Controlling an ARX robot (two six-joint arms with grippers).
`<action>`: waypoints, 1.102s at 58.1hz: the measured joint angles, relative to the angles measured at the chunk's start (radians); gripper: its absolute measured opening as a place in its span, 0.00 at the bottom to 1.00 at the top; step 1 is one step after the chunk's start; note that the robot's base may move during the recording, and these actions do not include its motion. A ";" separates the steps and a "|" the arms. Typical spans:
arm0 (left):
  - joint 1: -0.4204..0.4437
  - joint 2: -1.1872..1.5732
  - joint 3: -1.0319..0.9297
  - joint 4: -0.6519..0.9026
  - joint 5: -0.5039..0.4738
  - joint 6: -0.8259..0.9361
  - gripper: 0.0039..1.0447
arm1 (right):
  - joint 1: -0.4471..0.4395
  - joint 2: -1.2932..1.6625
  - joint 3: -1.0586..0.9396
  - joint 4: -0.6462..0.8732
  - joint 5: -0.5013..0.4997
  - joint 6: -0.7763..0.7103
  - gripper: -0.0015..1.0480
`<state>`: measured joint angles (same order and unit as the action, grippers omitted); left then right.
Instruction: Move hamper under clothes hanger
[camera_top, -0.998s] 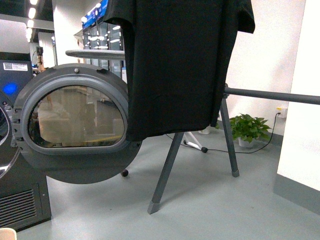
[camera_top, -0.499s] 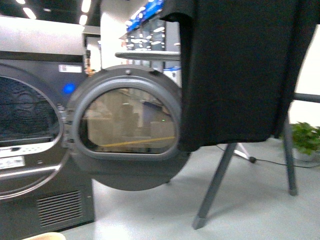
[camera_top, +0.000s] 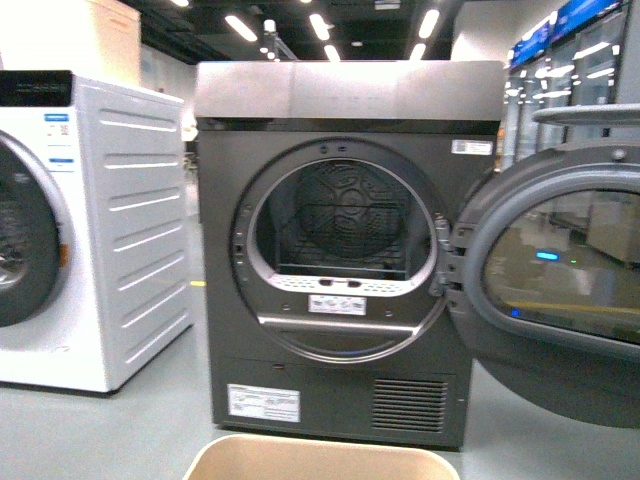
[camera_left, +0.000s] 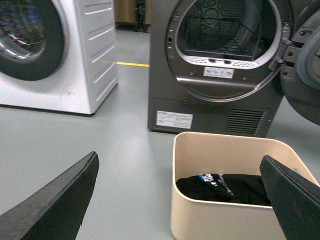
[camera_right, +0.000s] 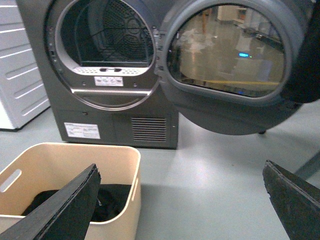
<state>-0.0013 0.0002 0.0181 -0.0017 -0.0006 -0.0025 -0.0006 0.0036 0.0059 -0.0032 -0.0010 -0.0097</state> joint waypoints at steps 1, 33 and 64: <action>0.000 0.000 0.000 0.000 0.000 0.000 0.94 | 0.000 0.000 0.000 0.000 0.000 0.000 0.92; 0.072 0.198 0.092 -0.090 0.031 -0.094 0.94 | 0.011 0.053 0.021 -0.021 0.068 0.042 0.92; 0.139 1.808 0.994 0.220 0.051 -0.086 0.94 | 0.080 1.637 0.776 0.302 -0.054 0.055 0.92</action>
<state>0.1375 1.8084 1.0119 0.2180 0.0505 -0.0883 0.0792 1.6402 0.7815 0.2985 -0.0551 0.0456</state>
